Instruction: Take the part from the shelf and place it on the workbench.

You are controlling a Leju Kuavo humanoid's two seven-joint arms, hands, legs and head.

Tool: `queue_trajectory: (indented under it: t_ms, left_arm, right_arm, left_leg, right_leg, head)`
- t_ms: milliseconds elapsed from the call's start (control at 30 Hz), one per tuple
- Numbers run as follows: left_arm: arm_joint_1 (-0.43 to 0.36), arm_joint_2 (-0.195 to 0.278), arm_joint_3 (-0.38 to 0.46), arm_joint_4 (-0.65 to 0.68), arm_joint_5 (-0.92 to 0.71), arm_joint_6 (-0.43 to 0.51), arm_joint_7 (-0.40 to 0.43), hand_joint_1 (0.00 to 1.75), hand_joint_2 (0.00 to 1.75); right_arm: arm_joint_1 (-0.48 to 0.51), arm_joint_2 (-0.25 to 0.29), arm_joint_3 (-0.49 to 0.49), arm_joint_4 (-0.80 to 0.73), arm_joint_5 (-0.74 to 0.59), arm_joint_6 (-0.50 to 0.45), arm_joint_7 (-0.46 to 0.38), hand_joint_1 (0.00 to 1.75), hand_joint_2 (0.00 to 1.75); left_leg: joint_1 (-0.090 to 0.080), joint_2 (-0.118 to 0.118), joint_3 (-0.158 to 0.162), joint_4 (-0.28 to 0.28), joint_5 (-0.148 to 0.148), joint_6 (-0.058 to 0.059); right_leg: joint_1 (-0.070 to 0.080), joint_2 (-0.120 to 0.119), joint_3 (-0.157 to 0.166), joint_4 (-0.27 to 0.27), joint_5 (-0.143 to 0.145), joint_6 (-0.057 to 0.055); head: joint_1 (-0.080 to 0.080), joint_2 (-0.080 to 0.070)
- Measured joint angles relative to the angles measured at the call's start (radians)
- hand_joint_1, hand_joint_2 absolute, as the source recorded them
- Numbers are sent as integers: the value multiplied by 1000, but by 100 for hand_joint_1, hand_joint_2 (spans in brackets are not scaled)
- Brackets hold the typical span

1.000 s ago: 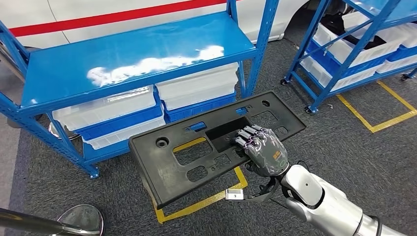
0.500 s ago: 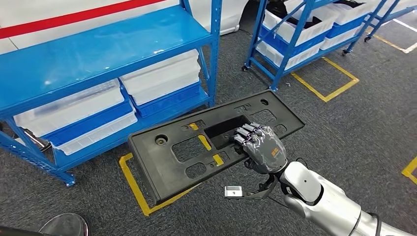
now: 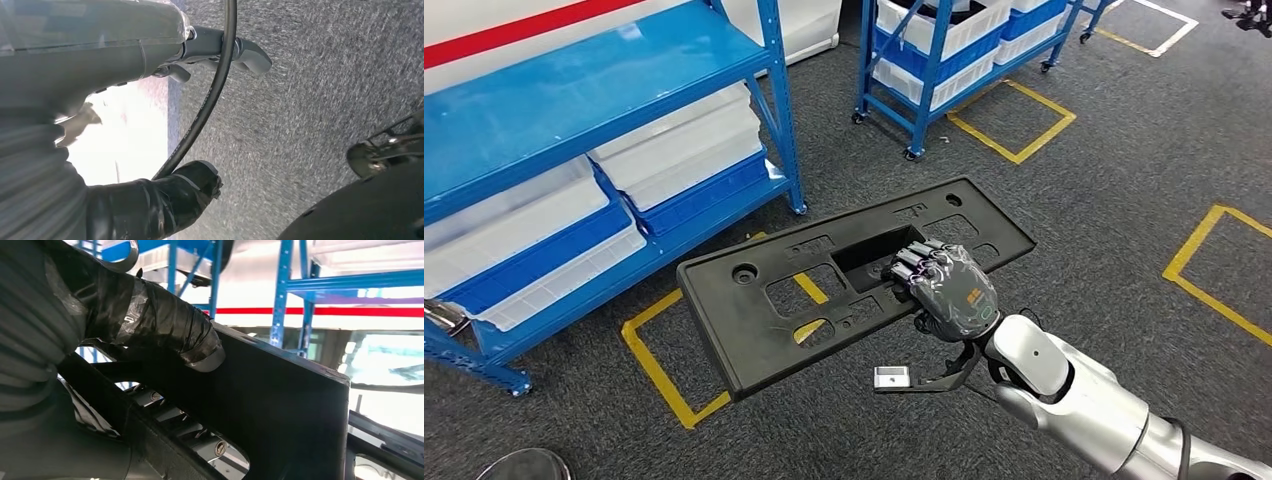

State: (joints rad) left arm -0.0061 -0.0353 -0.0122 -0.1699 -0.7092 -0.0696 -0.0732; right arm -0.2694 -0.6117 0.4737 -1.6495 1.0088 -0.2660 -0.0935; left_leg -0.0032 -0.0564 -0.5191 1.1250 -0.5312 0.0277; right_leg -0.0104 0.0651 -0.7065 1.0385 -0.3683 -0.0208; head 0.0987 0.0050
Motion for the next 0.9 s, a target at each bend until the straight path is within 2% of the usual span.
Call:
queue_trajectory:
  t_ms: [33,67,133,167,200,233,300,333,367,400,467,500,533,600,667,700,733,800,833,867,900]
  left_arm:
    - [0,2,0,0,0,0,-1,0,175]
    - [0,3,0,0,0,0,-1,0,175]
    - [-1,2,0,0,0,-1,-2,0,175]
    - [-2,2,0,0,0,-1,-3,0,175]
    - [-1,1,0,0,1,-2,-4,0,175]
    - [1,1,0,0,1,-3,-4,0,175]
    - [6,2,0,-1,2,-3,-4,0,175]
    - [8,2,0,-1,2,-3,-4,0,175]
    - [8,2,0,-1,2,-3,-4,0,175]
    - [8,2,0,-1,2,-3,-5,0,175]
    - [6,1,0,-1,5,-4,-6,0,175]
    - [6,2,0,-1,6,-4,-6,0,175]
    - [5,3,0,-1,6,-4,-7,0,175]
    - [4,4,0,-1,7,-5,-8,0,175]
    - [1,4,0,-1,8,-6,-9,0,175]
    - [-1,4,0,-1,9,-6,-9,0,175]
    - [-1,4,1,-1,9,-7,-10,0,175]
    - [2,4,1,-1,11,-8,-12,0,175]
    - [3,4,1,-1,13,-9,-13,0,175]
    - [5,5,2,-1,14,-9,-13,0,175]
    - [6,5,2,-1,16,-9,-13,0,175]
  right_arm:
    - [-4,2,2,1,-1,2,0,175,175]
    - [-8,3,5,3,-1,4,0,175,175]
    - [-14,6,9,7,-3,9,-1,175,175]
    - [-18,6,12,10,-3,12,-1,175,175]
    - [-22,7,15,13,-4,15,-2,175,175]
    - [-28,9,18,15,-4,17,-2,175,175]
    - [-37,14,26,20,-5,21,-3,175,175]
    - [-39,16,30,23,-5,23,-3,175,175]
    - [-39,18,35,26,-6,25,-3,175,175]
    - [-41,20,39,29,-6,27,-3,175,175]
    - [-45,22,44,33,-6,29,-3,175,175]
    - [-49,24,45,34,-7,29,-3,175,175]
    - [-53,25,47,35,-7,30,-3,175,175]
    - [-59,27,49,37,-7,31,-3,175,175]
    - [-62,29,52,40,-8,32,-3,175,175]
    - [-64,29,52,41,-9,32,-3,175,175]
    - [-67,30,54,42,-10,33,-3,175,175]
    - [-76,34,58,44,-10,36,-3,175,175]
    - [-79,37,61,45,-11,38,-2,175,175]
    - [-81,39,65,47,-12,41,-2,175,175]
    - [-81,41,68,49,-14,43,-1,175,175]
  left_leg:
    - [-4,-19,49,-72,-16,5]
    - [-6,-28,81,-123,-32,9]
    - [-5,-9,92,-156,-32,12]
    - [-3,5,88,-161,-21,17]
    - [0,20,83,-166,-10,22]
    - [2,36,76,-169,0,26]
    - [0,68,57,-165,11,28]
    - [0,83,47,-161,15,25]
    - [0,97,39,-156,18,23]
    - [2,109,31,-150,20,20]
    - [5,129,19,-135,19,12]
    - [5,136,13,-128,17,8]
    - [4,144,8,-120,14,2]
    - [0,158,3,-111,12,-11]
    - [0,170,4,-111,12,-22]
    - [2,162,2,-106,6,-28]
    - [4,142,-7,-86,-12,-32]
    - [9,87,-52,12,-74,-38]
    - [10,71,-84,78,-107,-39]
    - [11,65,-111,134,-127,-38]
    - [10,62,-124,161,-127,-36]
  right_leg:
    - [0,10,-6,0,12,5]
    - [-1,20,-9,-2,23,11]
    - [-2,37,-13,-11,45,22]
    - [-1,31,-18,-7,41,26]
    - [0,14,-29,16,20,29]
    - [0,-9,-48,62,-17,31]
    - [-5,-48,-90,196,-104,40]
    - [-9,-57,-98,247,-131,44]
    - [-14,-62,-88,265,-140,49]
    - [-19,-67,-57,242,-133,53]
    - [-25,-84,31,136,-101,59]
    - [-22,-101,66,84,-99,60]
    - [-19,-112,86,50,-98,56]
    - [-10,-118,93,27,-106,42]
    - [-8,-100,87,26,-99,26]
    - [-9,-92,86,23,-95,18]
    - [-11,-85,85,18,-90,10]
    - [-11,-69,79,13,-82,-3]
    - [-9,-60,74,13,-78,-8]
    - [-6,-48,69,14,-75,-10]
    - [-3,-37,65,14,-72,-12]
  head:
    - [0,0]
    - [0,0]
    - [0,0]
    - [2,0]
    - [2,0]
    - [3,0]
    - [3,0]
    - [3,0]
    - [3,0]
    - [3,0]
    - [3,0]
    - [3,0]
    - [3,0]
    - [3,0]
    - [3,0]
    - [3,0]
    - [3,0]
    - [3,0]
    - [2,0]
    - [3,0]
    - [3,0]
